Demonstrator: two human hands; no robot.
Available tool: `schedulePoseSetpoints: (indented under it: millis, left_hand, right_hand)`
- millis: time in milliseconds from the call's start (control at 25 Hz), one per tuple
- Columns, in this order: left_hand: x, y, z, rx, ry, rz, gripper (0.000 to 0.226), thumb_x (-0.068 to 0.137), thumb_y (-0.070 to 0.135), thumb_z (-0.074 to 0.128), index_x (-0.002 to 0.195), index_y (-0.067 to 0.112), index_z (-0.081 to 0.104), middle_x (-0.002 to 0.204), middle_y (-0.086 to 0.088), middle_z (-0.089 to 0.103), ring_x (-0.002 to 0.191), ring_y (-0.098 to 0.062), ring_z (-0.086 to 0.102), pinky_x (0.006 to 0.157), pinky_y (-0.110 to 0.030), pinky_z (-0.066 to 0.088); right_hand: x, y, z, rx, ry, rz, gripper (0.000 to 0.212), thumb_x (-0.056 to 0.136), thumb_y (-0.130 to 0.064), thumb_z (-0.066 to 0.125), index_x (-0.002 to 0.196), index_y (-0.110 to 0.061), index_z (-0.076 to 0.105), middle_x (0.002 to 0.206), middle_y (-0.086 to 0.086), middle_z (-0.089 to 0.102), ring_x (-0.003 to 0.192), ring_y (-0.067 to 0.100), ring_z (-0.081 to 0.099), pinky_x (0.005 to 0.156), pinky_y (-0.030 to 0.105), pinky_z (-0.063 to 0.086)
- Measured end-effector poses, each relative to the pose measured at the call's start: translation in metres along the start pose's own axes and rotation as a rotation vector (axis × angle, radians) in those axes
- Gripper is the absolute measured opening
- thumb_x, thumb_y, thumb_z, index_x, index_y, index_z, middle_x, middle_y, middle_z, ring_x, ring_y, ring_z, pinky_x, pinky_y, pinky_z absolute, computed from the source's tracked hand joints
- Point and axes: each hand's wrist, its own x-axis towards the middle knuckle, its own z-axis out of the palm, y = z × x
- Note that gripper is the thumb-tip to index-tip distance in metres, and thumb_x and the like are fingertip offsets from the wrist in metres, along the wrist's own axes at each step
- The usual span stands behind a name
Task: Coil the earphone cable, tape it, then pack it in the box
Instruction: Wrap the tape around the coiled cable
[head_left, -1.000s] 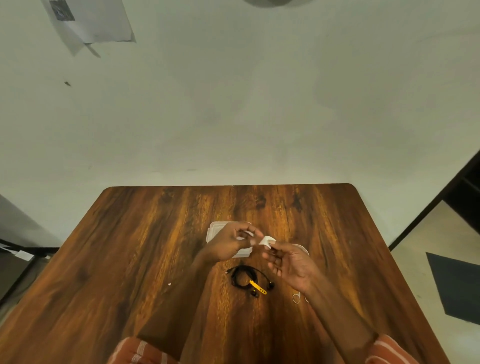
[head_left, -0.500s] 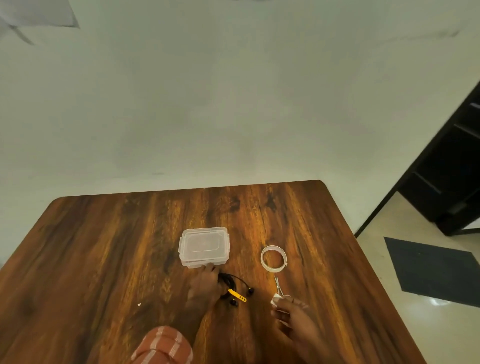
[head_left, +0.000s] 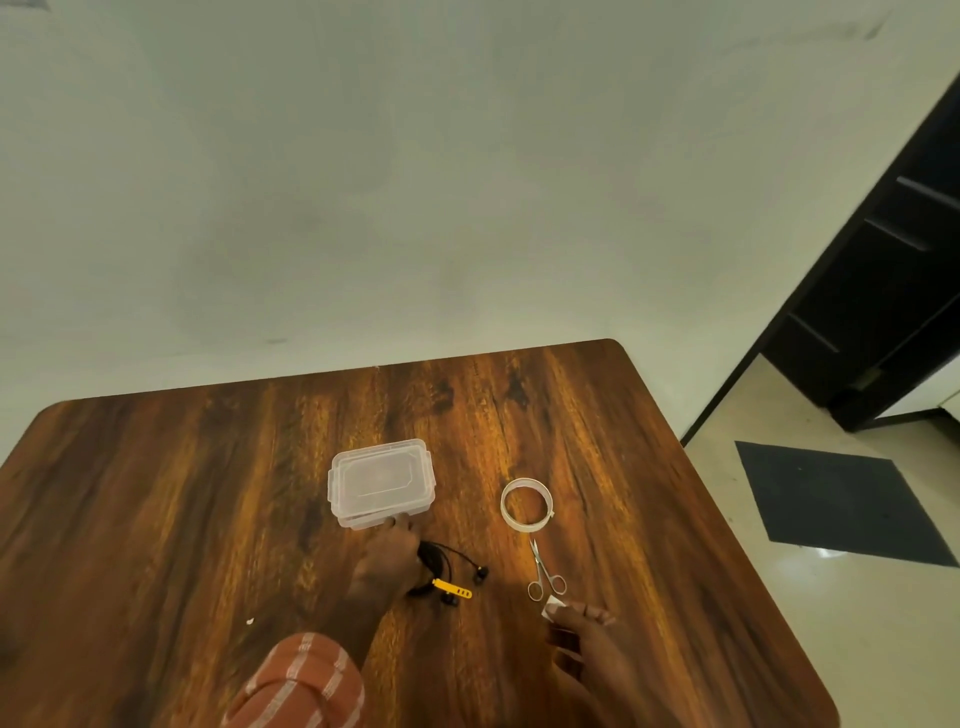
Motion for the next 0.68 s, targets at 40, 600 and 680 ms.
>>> schedulePoseSetpoints:
  millis: [40, 600, 680]
  left_hand:
    - [0.001, -0.001, 0.000, -0.026, -0.007, 0.001, 0.041, 0.087, 0.033, 0.059, 0.124, 0.015, 0.056, 0.127, -0.005, 0.056, 0.114, -0.023, 0.053, 0.099, -0.034, 0.049]
    - [0.000, 0.006, -0.022, -0.093, -0.031, -0.057, 0.032, 0.089, 0.026, 0.058, 0.118, 0.013, 0.061, 0.118, -0.005, 0.062, 0.109, -0.022, 0.060, 0.093, -0.032, 0.053]
    - [-0.002, 0.007, -0.030, -0.224, -0.034, -0.122, 0.024, 0.089, 0.028, 0.061, 0.109, 0.015, 0.064, 0.104, -0.001, 0.066, 0.095, -0.015, 0.063, 0.086, -0.026, 0.056]
  right_hand:
    - [-0.001, -0.001, 0.000, -0.001, -0.006, 0.001, 0.010, 0.080, -0.010, 0.078, 0.083, -0.006, 0.070, 0.080, 0.014, 0.076, 0.076, 0.025, 0.068, 0.062, 0.029, 0.048]
    - [-0.008, 0.001, -0.004, 0.083, -0.009, 0.004, 0.007, 0.081, -0.005, 0.075, 0.084, -0.002, 0.070, 0.080, 0.019, 0.074, 0.076, 0.029, 0.067, 0.061, 0.031, 0.047]
    - [-0.008, 0.000, 0.000, 0.120, -0.030, 0.022, 0.005, 0.081, -0.004, 0.074, 0.083, -0.002, 0.070, 0.074, 0.017, 0.074, 0.070, 0.026, 0.067, 0.060, 0.030, 0.047]
